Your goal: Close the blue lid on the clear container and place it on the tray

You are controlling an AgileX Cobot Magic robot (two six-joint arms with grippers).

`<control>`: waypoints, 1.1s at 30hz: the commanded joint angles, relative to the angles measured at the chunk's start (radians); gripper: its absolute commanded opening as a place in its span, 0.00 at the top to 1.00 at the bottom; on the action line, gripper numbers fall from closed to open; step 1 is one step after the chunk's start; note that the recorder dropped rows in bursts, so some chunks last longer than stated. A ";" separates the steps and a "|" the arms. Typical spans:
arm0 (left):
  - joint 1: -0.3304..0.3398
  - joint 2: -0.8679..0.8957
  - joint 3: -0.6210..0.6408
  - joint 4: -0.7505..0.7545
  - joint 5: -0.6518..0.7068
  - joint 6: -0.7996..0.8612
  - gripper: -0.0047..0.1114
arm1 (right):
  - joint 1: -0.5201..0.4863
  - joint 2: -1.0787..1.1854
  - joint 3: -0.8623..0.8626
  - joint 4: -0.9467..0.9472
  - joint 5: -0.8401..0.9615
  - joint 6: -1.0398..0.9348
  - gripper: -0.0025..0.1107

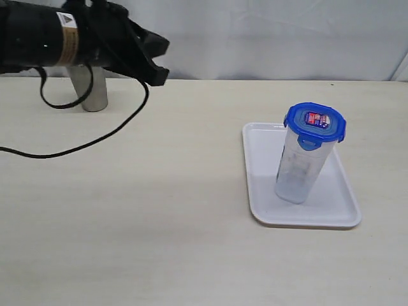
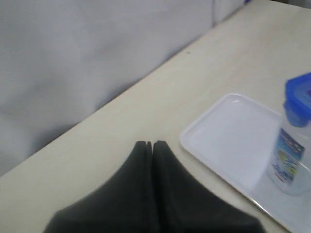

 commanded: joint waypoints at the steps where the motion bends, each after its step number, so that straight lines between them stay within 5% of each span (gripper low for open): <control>1: 0.000 -0.141 0.089 -0.006 0.203 -0.061 0.96 | 0.000 -0.001 0.004 0.004 -0.005 0.004 0.94; 7: 0.000 -0.308 0.178 -0.006 0.264 -0.061 0.96 | 0.000 -0.001 0.004 0.004 -0.005 0.004 0.94; 16: 0.000 -0.480 0.218 -0.016 0.035 -0.076 0.96 | 0.000 -0.001 0.004 0.004 -0.005 0.004 0.94; 33: 0.000 -0.522 0.218 -0.009 0.005 -0.076 0.96 | 0.000 -0.001 0.004 0.004 -0.005 0.004 0.94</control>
